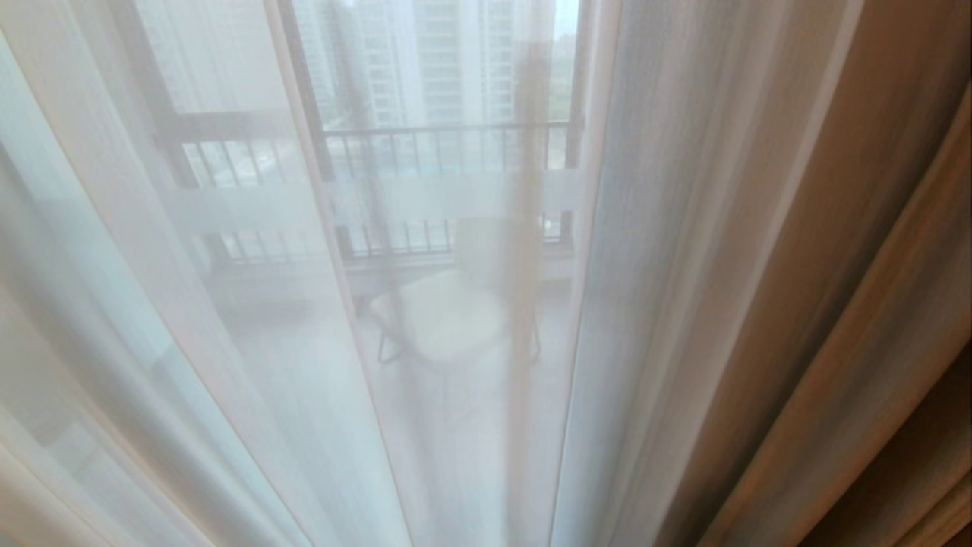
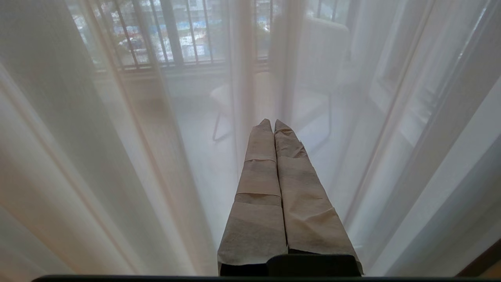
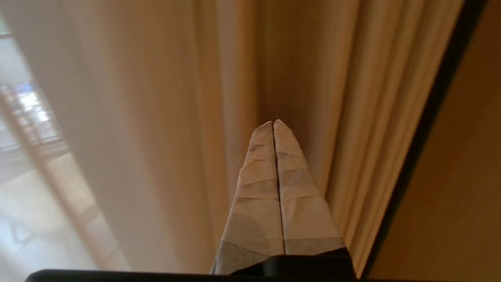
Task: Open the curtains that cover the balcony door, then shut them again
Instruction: Close the outer curtains on both sides
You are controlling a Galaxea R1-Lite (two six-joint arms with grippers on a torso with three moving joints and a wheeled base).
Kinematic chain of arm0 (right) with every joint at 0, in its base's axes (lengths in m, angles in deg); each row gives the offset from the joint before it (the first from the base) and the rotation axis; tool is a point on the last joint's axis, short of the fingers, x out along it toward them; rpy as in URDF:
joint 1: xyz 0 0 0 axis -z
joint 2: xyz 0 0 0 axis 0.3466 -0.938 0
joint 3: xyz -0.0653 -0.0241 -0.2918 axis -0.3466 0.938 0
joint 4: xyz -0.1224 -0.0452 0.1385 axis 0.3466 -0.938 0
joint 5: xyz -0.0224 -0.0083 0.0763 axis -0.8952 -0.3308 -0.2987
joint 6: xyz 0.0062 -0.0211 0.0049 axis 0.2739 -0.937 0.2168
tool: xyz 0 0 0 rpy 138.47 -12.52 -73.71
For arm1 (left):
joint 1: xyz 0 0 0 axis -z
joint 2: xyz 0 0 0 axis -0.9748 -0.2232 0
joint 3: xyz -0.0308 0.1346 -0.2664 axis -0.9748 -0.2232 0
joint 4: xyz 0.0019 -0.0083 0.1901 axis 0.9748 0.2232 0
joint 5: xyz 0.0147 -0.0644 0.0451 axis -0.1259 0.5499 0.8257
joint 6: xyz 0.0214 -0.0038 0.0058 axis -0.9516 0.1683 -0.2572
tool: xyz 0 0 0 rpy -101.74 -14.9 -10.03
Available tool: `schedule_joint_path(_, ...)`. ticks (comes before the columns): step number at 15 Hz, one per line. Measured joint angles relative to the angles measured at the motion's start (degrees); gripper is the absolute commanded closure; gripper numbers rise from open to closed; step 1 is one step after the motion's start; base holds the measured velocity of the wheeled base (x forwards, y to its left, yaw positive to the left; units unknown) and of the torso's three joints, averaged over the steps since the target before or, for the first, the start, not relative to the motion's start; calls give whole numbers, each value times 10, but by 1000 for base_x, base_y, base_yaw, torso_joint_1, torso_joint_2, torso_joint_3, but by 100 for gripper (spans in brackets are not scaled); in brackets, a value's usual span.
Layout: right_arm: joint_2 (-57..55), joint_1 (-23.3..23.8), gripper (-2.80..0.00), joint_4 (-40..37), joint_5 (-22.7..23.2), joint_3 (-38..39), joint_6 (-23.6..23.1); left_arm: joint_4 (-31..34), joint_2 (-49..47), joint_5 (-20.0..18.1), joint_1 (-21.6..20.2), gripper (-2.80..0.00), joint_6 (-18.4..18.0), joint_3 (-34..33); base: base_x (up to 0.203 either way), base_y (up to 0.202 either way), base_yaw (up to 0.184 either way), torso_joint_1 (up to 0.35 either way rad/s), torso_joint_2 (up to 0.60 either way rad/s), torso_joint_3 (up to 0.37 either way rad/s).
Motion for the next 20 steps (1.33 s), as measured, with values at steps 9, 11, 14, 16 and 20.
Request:
schedule_joint_path(9, -126, 28, -280, 11, 1, -117, 16, 0, 0, 0, 0, 0, 0, 0, 0, 0, 0, 0, 0, 0)
schedule_joint_path(11, -149, 28, -280, 19, 1, -140, 30, 0, 0, 0, 0, 0, 0, 0, 0, 0, 0, 0, 0, 0)
schedule_joint_path(14, -197, 28, -280, 54, 7, -175, 48, 0, 0, 0, 0, 0, 0, 0, 0, 0, 0, 0, 0, 0)
schedule_joint_path(16, -232, 27, -280, 86, 22, -193, 65, 0, 0, -1, 0, 0, 0, 0, 0, 0, 0, 0, 0, 0)
schedule_joint_path(20, -314, 27, -280, 149, 45, -256, 100, 0, 0, 0, 0, 0, 0, 0, 0, 0, 0, 0, 0, 0)
